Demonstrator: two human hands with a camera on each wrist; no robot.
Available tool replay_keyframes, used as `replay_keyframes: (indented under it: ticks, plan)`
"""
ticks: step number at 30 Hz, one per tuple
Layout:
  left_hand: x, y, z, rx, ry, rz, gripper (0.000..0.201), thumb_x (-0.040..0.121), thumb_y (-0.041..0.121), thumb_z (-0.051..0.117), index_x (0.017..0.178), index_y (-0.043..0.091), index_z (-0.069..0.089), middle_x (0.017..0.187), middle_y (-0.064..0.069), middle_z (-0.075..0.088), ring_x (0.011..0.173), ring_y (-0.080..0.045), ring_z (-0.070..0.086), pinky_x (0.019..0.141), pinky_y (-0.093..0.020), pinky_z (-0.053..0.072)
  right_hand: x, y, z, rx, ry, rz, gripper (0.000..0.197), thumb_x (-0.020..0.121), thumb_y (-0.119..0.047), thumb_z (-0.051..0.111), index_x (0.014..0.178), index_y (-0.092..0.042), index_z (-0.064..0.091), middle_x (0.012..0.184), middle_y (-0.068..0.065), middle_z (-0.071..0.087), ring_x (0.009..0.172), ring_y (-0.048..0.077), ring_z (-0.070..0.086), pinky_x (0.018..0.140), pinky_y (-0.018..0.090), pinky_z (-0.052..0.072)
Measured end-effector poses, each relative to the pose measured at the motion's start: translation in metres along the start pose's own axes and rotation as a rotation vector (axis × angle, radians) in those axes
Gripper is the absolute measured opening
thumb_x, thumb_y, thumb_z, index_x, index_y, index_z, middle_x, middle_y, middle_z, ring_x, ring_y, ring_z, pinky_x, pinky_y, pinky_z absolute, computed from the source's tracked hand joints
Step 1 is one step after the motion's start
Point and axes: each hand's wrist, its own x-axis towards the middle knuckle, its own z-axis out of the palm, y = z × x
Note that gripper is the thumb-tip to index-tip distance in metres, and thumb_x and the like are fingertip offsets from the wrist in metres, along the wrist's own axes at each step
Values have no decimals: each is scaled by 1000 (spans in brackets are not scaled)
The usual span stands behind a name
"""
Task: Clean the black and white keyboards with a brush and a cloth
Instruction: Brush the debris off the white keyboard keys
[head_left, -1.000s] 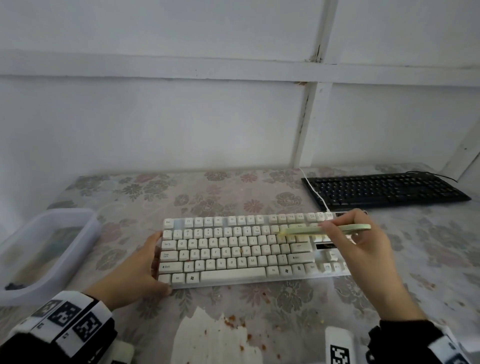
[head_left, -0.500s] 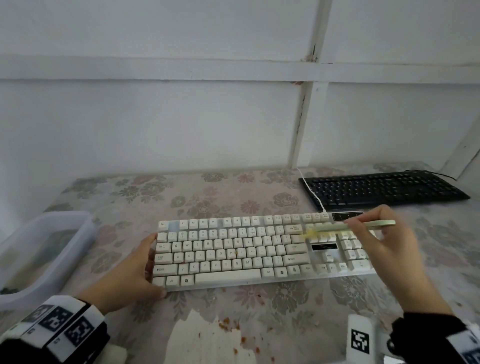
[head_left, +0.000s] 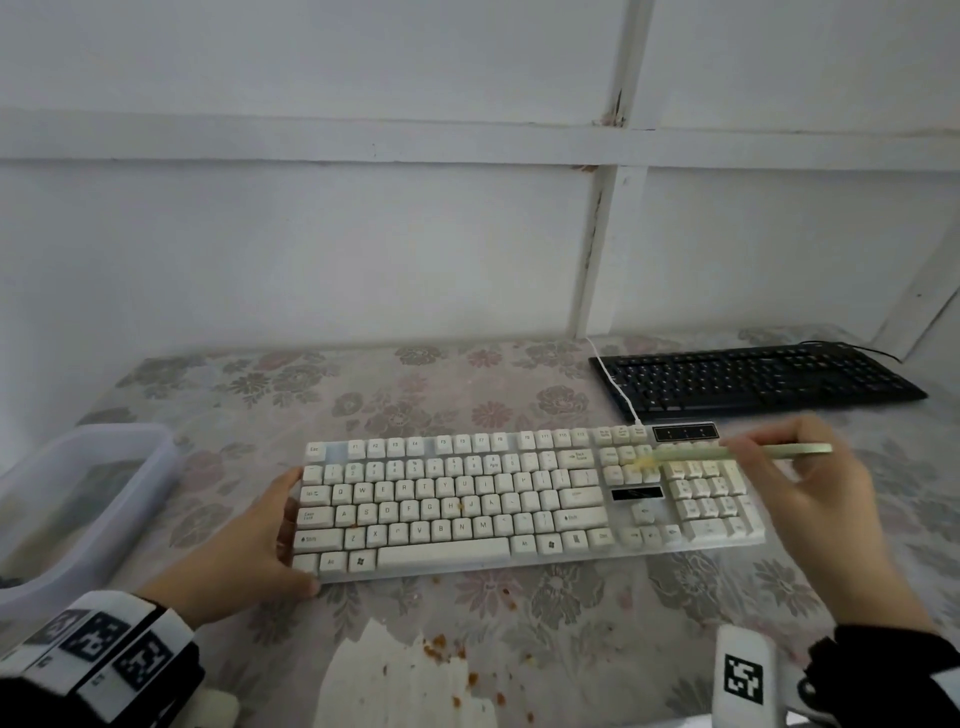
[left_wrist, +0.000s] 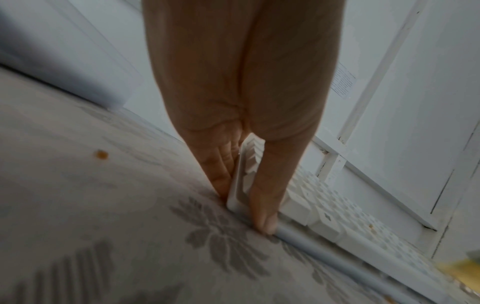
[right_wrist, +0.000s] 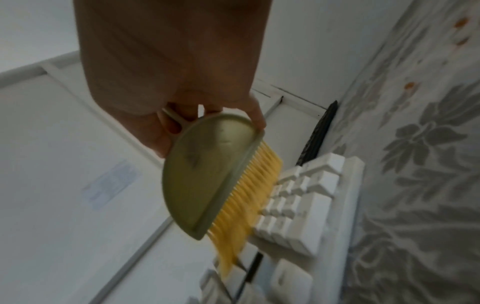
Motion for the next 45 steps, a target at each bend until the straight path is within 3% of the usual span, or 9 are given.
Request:
replay_keyframes:
  ticks: [4,9,15,18,22,30,35,40,45]
  plan:
    - [-1,-1,0,4,24,29,103,43,24,81,119,60,22,123,15,58,110,-5,59,93,-31,50,-3,-16,6,225,-77,4,10,84,-12,65,82,-5,58,79,4,71,75,13,66,68,18,52]
    - [-3,-2,0,12,35,24,103,53,9,84,118,59,22,119,14,60,104,-6,63,91,-32,52,7,3,-5,157,-76,20,46,67,-56,67,80,-13,60,75,2,69,67,7,60,59,14,46]
    - [-2,-3,0,3,43,22,104,50,11,84,118,60,22,117,12,62,102,-7,64,89,-34,53,13,-1,-14,161,-40,8,14,85,-10,65,74,-16,58,78,3,70,66,2,61,59,8,46]
    - [-2,-4,0,-8,34,31,105,46,20,84,120,62,22,122,14,60,108,-6,62,95,-37,51,5,-8,-9,227,-156,18,9,78,-22,65,76,-13,62,80,5,71,74,8,66,67,14,51]
    - [-2,-3,0,-8,26,36,106,43,24,83,123,59,23,123,13,59,110,-7,60,96,-39,50,8,3,-20,93,-73,37,23,71,-40,65,80,-18,64,70,-6,67,60,1,56,54,6,41]
    - [-1,1,1,51,26,5,105,61,3,82,128,47,15,117,13,58,103,-6,61,85,-23,51,1,-34,-7,-322,131,-20,11,88,-19,65,79,-17,58,63,-13,56,60,2,55,53,9,39]
    - [-2,2,2,41,29,6,104,61,-3,81,131,42,17,114,11,61,98,-6,64,76,-21,52,-43,-94,78,-30,-147,-69,12,84,-27,68,76,-27,59,70,-11,63,70,0,59,59,9,41]
    - [-1,1,1,15,43,22,103,59,-2,83,129,42,22,113,15,58,101,-3,60,80,-20,49,-82,-140,162,-58,-450,-71,14,90,-40,57,88,-26,57,80,-22,49,94,9,51,90,34,42]
    - [0,-1,-2,76,17,103,90,49,41,74,129,19,40,114,10,52,101,2,56,83,-20,47,-101,-156,201,-168,-539,-147,11,93,-36,50,94,-25,53,97,-9,62,100,18,47,90,45,36]
